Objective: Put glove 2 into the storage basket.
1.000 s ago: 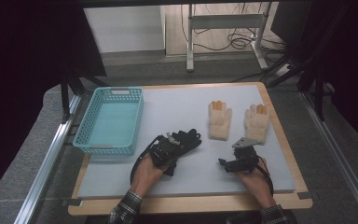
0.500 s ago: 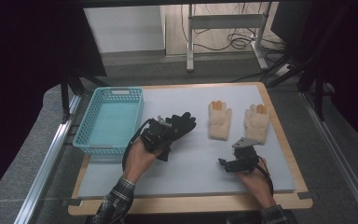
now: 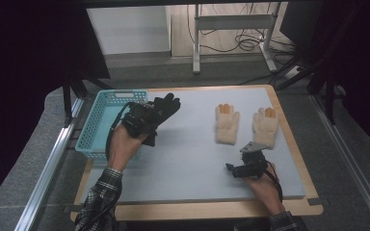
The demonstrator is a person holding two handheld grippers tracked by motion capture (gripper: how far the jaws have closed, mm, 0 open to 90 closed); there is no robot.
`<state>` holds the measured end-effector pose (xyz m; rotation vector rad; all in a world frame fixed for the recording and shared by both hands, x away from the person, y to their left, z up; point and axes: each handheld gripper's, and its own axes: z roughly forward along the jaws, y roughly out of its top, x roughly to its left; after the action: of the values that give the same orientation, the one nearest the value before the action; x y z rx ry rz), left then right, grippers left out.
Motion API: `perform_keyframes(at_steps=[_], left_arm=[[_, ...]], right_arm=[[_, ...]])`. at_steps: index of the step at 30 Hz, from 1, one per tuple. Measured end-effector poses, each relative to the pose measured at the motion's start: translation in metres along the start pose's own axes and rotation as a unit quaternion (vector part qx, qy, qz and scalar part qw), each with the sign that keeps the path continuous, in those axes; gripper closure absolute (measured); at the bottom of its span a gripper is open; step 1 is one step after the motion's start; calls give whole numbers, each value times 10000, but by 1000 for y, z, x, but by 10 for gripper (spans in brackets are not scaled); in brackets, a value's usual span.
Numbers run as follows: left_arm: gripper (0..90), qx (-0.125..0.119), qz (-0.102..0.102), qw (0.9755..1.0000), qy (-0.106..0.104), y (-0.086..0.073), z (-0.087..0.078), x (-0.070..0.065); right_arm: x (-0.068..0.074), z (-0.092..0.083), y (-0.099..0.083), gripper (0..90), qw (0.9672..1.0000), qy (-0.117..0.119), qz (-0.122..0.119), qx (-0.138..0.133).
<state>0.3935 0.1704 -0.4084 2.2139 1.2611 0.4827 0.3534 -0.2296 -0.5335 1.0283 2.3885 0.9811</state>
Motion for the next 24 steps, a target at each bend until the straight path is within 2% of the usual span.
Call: perform_keyframes(at_steps=[2,3,4,5,6,7,11,15,16,17,19,20,21,22,24], left_arm=[[607,-6,-67,10000,41,0,-1,5],[607,2,-111,9999,95,-1,-2,10],[606,24,-204,9996,199,-3,-4,21],[606,24,-204,9996,199,-3,-4,21],[606,49,-326,9991,273,-6,-4,33],[605,49,-326,9991,273,-6,-4,33],[604,129,-575,9974,412,-13,-4,56],[601,229,-825,9950,521,-22,-3,79],[597,278,-958,9934,566,-27,-1,89],[596,278,-958,9934,566,-27,-1,89],[594,359,-1044,9919,625,-31,0,98],[591,426,-1139,9903,675,-35,3,107],[591,426,-1139,9903,675,-35,3,107],[591,488,-1224,9888,698,-39,7,114],[591,537,-1254,9881,717,-41,8,117]], right_arm=[[0,0,0,107,10000,1,0,0],[0,0,0,107,10000,0,1,1],[0,0,0,107,10000,0,-1,0],[0,0,0,107,10000,0,-1,0],[0,0,0,107,10000,1,-3,-2],[0,0,0,107,10000,1,-3,-2],[0,0,0,107,10000,5,2,-1],[0,0,0,107,10000,5,0,-2],[0,0,0,107,10000,5,1,-3],[0,0,0,107,10000,5,1,-3],[0,0,0,107,10000,4,0,-3],[0,0,0,107,10000,4,0,-2],[0,0,0,107,10000,4,0,-2],[0,0,0,107,10000,4,2,-1],[0,0,0,107,10000,6,3,-2]])
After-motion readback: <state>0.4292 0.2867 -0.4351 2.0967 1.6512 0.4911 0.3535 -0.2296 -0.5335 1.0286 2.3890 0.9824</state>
